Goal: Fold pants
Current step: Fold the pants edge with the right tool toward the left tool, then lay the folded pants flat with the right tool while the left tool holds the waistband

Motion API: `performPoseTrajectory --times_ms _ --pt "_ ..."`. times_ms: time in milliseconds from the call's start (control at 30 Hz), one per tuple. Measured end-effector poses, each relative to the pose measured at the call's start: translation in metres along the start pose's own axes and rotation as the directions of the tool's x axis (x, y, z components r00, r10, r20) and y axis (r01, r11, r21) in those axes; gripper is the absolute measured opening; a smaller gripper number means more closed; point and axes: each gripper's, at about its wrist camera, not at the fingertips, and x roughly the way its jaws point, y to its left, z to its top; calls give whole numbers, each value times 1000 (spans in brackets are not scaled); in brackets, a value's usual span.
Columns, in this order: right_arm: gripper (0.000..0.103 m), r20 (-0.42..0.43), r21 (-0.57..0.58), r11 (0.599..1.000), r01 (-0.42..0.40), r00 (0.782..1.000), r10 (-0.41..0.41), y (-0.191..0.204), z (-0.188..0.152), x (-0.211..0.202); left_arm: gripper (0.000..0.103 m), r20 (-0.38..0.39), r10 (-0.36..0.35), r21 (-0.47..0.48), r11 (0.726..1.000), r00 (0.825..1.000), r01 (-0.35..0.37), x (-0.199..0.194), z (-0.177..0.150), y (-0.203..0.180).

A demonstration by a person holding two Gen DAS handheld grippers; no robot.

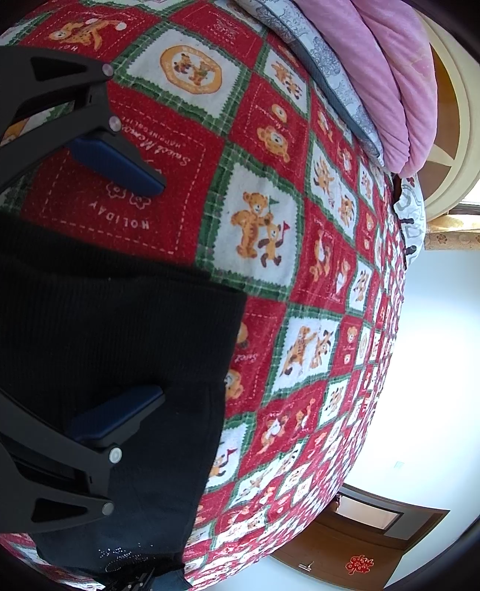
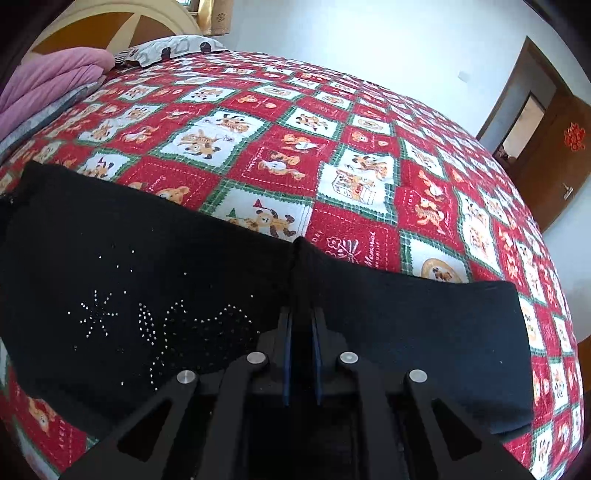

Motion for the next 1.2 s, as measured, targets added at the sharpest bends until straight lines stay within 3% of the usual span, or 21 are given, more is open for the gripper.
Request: performPoseTrajectory --times_ms 33,133,167,267,367,400,567,967,1067,1200 --pt "17 2 5 1000 -12 1000 12 -2 -1 -5 103 0 -1 0 1000 1000 1 0 1 -1" --pt "46 29 32 998 -57 998 56 -11 -8 -25 103 -3 -1 5 1000 1000 1 0 1 -1" --pt "47 42 46 997 -60 997 58 -15 -12 -32 103 -2 -3 5 1000 1000 3 -1 -2 1" --pt "47 39 80 996 -39 999 36 -28 -27 -39 103 2 -13 4 1000 1000 13 -2 -5 2" --pt "48 -9 76 997 -25 1000 25 -33 -41 -21 103 -3 -17 5 1000 1000 17 -1 -5 2" --pt "49 11 76 997 -33 999 32 -34 -44 -19 103 -4 -17 8 1000 1000 17 -2 -6 3" --pt "49 -14 59 998 -10 1000 11 -28 -39 -19 103 -13 -21 39 999 1000 22 -9 -12 4" --pt "46 32 -31 997 77 997 -76 -8 -46 -28 103 48 -25 27 999 999 24 -33 -27 19" --pt "47 55 16 999 33 998 -34 -16 -44 -38 103 97 -12 16 1000 995 11 -42 -26 24" --pt "49 49 78 997 4 999 -8 -26 -44 -33 103 31 -61 -19 998 998 62 -28 -27 34"
